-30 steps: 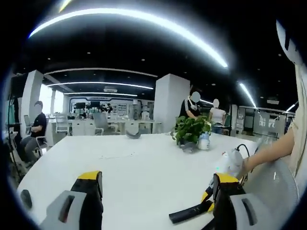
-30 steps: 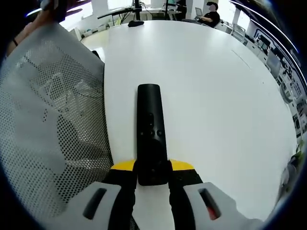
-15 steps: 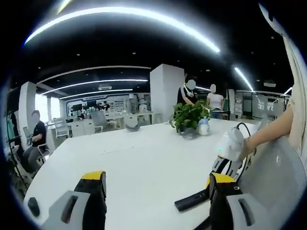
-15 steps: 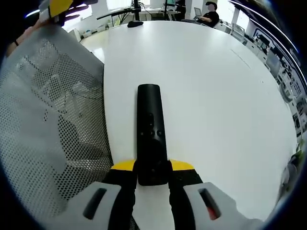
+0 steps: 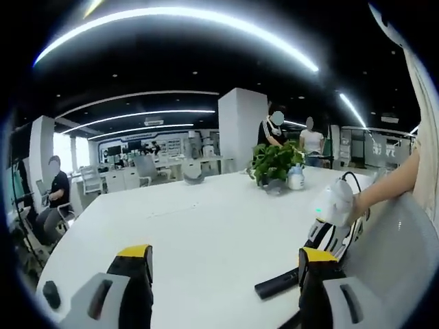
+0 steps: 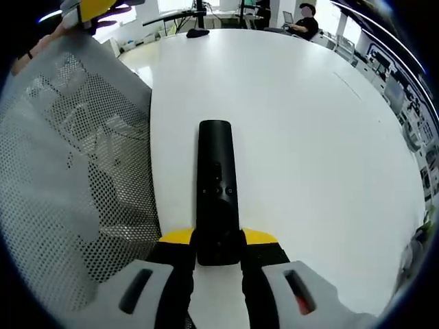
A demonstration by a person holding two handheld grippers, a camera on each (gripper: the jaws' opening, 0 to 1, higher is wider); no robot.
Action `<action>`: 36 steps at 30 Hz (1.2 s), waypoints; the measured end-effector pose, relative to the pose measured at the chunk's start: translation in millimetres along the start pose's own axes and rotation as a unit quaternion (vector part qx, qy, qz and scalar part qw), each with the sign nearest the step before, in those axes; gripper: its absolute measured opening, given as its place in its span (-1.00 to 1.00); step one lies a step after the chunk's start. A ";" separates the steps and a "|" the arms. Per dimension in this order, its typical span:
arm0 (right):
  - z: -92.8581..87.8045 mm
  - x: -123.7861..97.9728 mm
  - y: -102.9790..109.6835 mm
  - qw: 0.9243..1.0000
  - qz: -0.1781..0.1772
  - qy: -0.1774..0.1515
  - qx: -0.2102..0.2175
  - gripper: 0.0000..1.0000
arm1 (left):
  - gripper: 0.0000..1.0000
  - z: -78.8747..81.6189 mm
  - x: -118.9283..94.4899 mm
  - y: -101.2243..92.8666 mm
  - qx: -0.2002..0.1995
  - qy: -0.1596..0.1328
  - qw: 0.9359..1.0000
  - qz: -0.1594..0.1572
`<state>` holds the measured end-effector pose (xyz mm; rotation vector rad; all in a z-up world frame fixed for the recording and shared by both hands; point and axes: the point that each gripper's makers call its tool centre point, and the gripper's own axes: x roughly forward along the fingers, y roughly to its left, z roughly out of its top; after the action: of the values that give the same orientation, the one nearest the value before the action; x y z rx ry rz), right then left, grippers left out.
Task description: Press the specified remote control buttons in sequence, fully releasing each button before pressing the next.
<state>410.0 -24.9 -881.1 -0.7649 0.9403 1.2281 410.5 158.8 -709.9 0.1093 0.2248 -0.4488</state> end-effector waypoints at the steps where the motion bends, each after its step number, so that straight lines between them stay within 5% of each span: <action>1: 0.1 0.0 -0.1 1.000 0.000 0.000 -0.001 -0.51 | 0.83 -0.1 0.1 0.3 0.002 0.001 1.000 0.001; 36: 3.7 -0.2 -9.8 0.999 0.046 -0.003 -0.024 -0.52 | 0.74 -2.0 -0.1 -2.4 -0.002 0.017 1.000 -0.001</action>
<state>420.3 -23.5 -879.5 -0.7624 0.9527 1.3378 409.0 157.0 -711.9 0.1138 0.2590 -0.4485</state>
